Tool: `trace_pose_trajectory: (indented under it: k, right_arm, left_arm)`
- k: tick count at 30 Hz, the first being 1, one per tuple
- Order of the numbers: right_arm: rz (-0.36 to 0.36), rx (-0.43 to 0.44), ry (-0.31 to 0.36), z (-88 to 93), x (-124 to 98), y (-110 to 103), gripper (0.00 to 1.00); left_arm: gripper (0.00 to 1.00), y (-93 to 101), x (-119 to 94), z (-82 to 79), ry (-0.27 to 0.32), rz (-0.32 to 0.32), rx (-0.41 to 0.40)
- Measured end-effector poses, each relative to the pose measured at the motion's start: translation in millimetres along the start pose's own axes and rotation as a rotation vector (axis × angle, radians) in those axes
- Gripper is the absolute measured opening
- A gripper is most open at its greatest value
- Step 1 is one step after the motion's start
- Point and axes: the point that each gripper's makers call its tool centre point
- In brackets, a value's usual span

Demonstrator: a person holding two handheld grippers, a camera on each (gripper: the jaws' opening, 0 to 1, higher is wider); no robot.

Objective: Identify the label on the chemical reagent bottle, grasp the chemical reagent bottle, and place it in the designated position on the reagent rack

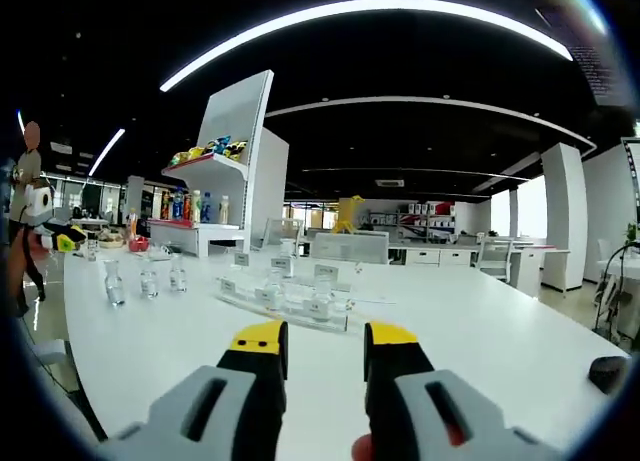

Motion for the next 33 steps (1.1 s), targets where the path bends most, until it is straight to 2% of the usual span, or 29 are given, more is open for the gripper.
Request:
trace_pose_trajectory:
  k: [13, 25, 33]
  right_arm:
    - [0.035, -0.025, 0.03, -12.5, -44, 11, 0.3]
    - [0.097, -0.03, 0.065, -20.0, -71, 37, 0.3]
    - [0.09, -0.043, 0.076, -29.5, -83, 37, 0.3]
  left_arm:
    - [0.29, 8.4, -2, -5.1, 0.006, 0.006, 0.012]
    - [0.29, 14.4, -1, -9.2, 0.001, 0.017, 0.022]
    - [0.29, 16.5, 0, -10.4, 0.0, 0.026, 0.025]
Point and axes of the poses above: the point that each gripper's makers call its tool centre point, and the gripper's own axes: x roughly forward along the fingers, y roughly to its right, z roughly out of its underside, and after that the axes turned 13 degrees about z, right-handed
